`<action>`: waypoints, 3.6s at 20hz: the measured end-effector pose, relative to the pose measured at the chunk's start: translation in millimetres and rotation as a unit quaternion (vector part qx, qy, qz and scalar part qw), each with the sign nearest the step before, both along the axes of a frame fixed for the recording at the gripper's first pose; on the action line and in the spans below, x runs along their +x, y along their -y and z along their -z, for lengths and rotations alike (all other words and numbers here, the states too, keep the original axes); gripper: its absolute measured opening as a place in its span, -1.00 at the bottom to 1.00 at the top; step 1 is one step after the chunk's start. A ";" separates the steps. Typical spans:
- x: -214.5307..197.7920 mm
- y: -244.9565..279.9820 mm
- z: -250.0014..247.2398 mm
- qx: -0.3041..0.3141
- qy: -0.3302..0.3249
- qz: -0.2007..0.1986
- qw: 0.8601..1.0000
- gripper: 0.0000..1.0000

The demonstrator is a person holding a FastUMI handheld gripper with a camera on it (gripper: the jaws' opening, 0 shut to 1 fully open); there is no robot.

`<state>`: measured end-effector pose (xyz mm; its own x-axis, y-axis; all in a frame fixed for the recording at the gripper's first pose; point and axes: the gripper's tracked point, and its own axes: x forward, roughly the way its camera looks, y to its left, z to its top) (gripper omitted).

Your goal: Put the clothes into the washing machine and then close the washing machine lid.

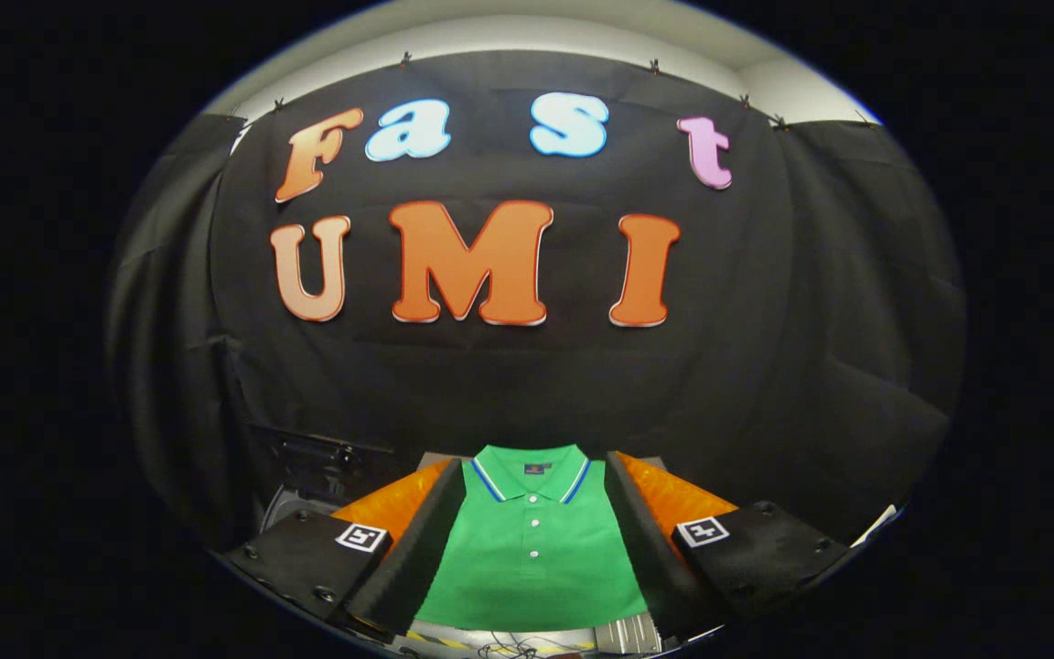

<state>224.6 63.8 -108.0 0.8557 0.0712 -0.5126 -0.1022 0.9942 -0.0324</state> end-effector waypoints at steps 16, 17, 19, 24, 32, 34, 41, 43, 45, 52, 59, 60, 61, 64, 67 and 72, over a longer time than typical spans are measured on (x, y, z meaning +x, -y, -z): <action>15.4 8.5 195.2 -0.053 -0.385 -0.026 0.921 0.98; 11.8 11.8 201.6 -0.059 -0.403 -0.031 0.913 0.98; 14.1 7.0 204.2 -0.039 -0.425 -0.031 0.904 0.96; 12.5 6.5 204.4 -0.040 -0.455 -0.048 0.888 0.96; 14.5 10.9 201.8 -0.031 -0.465 -0.042 0.884 -0.05; 16.0 10.6 197.8 -0.010 -0.455 -0.042 0.890 -0.44; 22.5 11.4 199.2 0.185 -0.186 -0.024 0.965 -0.83; 20.9 9.2 190.3 0.215 -0.092 -0.021 0.972 -0.84; 22.7 8.5 178.1 0.212 -0.017 -0.031 0.977 -0.84; 17.4 8.5 76.5 0.255 0.140 -0.047 0.956 -0.85; -13.3 -49.3 2.9 0.228 0.191 -0.109 0.949 -0.85; -13.9 -62.2 -9.3 0.228 0.199 -0.120 0.946 -0.85; -16.2 -76.0 -20.6 0.230 0.204 -0.133 0.942 -0.85; -26.2 -123.4 -47.4 0.235 0.210 -0.170 0.934 -0.85; -32.6 -181.7 -66.0 0.237 0.217 -0.210 0.923 -0.86; -21.7 -273.8 -69.8 0.256 0.202 -0.252 0.911 -0.85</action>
